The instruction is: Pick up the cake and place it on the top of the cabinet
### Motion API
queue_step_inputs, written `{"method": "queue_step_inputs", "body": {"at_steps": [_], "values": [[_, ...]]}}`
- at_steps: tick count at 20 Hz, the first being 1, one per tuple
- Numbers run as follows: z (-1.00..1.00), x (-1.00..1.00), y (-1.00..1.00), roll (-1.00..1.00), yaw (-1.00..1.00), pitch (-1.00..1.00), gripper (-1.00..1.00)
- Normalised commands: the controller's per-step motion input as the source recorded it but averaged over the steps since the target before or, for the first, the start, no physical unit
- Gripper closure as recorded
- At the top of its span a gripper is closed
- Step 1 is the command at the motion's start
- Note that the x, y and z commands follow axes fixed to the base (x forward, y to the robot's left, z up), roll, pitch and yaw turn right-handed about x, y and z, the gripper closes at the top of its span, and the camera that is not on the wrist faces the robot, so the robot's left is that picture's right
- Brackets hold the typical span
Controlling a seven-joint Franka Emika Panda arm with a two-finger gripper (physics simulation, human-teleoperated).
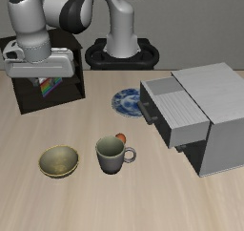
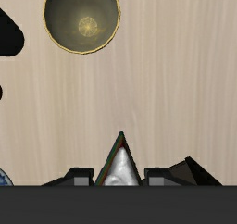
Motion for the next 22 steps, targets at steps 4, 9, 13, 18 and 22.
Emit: {"method": "queue_step_inputs", "body": {"at_steps": [4,9,13,18,22], "values": [[1.00,0.00,0.00,0.00,0.00,0.00,1.00],[0.80,0.00,0.20,0.00,0.00,0.00,1.00],[0.00,0.00,1.00,0.00,0.00,0.00,1.00],[0.00,0.00,1.00,0.00,0.00,0.00,1.00],[0.00,0.00,1.00,0.00,0.00,0.00,1.00]]}}
